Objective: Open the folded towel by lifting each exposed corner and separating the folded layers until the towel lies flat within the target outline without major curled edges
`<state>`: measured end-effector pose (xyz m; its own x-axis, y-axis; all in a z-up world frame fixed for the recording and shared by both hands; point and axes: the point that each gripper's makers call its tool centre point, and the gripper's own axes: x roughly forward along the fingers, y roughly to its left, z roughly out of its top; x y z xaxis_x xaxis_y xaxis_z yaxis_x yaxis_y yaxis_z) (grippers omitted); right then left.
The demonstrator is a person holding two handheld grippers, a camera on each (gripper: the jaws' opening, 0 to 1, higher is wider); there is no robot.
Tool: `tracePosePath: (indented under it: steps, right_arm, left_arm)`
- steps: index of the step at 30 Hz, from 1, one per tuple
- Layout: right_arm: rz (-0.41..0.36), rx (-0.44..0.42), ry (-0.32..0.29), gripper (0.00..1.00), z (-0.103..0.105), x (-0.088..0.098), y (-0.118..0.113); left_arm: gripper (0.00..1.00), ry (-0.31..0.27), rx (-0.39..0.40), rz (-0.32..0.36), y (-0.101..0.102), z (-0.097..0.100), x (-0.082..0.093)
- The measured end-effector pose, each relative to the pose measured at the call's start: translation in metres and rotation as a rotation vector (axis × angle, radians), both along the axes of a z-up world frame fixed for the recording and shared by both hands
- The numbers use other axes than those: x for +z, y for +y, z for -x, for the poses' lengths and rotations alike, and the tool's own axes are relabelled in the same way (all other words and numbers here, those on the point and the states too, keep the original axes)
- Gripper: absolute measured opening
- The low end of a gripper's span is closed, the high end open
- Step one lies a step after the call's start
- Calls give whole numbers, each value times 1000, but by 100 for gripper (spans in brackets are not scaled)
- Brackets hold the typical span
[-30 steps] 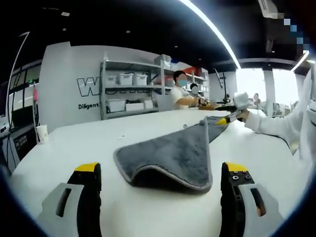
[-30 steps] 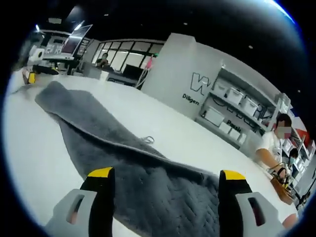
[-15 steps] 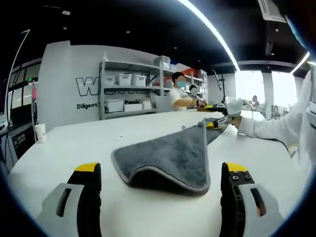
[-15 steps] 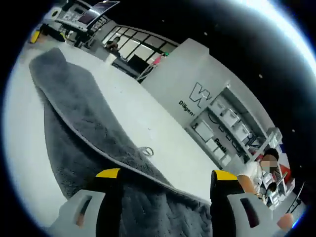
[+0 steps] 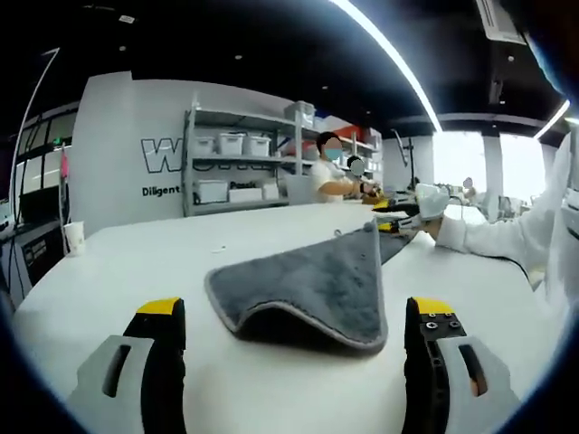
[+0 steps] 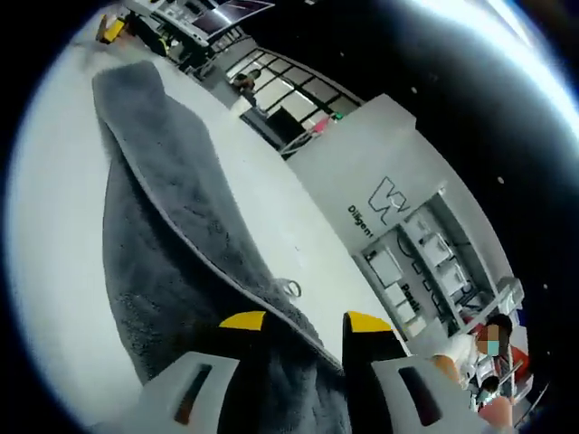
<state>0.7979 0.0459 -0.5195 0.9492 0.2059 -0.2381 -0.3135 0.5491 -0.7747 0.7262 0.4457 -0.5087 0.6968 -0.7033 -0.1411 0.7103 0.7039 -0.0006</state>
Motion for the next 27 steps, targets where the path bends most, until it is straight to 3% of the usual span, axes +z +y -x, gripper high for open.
tracePosePath:
  steps: [4,5,8,15,21,27]
  right_arm:
    - [45,93,39,1,5,-8,10]
    - [42,91,37,0,7,-8,11]
    - [49,90,46,0,8,-9,12]
    - [-13,92,60,0,16,-6,12]
    - [-119,94,66,0,35,4,13]
    - [-132,101,80,0,52,4,15]
  left_arm:
    - [100,6,4,-2,0,0,-2]
    - [100,7,5,-1,0,0,-2]
    - [100,9,9,5,1,0,-2]
    - [100,8,13,10,3,-1,0]
    - [100,3,27,28,9,-3,3]
    - [100,-3,32,51,11,-2,7]
